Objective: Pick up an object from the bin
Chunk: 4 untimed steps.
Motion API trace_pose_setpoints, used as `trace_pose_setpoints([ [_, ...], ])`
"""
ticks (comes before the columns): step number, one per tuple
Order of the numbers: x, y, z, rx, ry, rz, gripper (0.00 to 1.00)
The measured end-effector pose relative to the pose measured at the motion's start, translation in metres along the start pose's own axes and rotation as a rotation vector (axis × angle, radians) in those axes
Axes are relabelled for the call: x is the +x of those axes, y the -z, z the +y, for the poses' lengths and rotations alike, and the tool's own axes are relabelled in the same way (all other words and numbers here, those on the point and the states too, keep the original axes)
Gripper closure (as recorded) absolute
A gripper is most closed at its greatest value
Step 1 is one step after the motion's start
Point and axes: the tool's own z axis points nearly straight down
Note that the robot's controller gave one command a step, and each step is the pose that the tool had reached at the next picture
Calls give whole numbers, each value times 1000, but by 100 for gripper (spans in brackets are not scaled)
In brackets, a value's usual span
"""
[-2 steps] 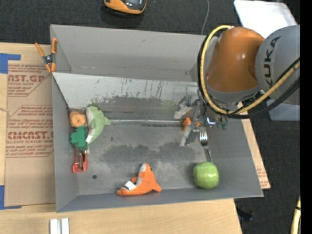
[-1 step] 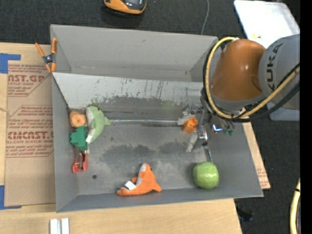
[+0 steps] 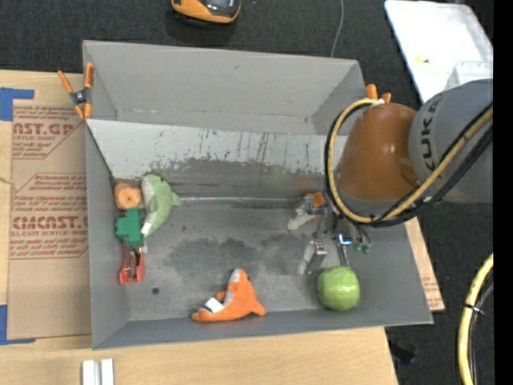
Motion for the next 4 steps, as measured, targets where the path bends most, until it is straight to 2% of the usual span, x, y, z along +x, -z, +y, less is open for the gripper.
trace_pose_setpoints([
  [1,25,-33,-11,1,-138,0,0],
  [2,58,-39,-41,-2,-89,2,100],
  [3,58,-39,-41,-2,-88,2,100],
  [4,50,-43,-68,-28,-13,9,100],
])
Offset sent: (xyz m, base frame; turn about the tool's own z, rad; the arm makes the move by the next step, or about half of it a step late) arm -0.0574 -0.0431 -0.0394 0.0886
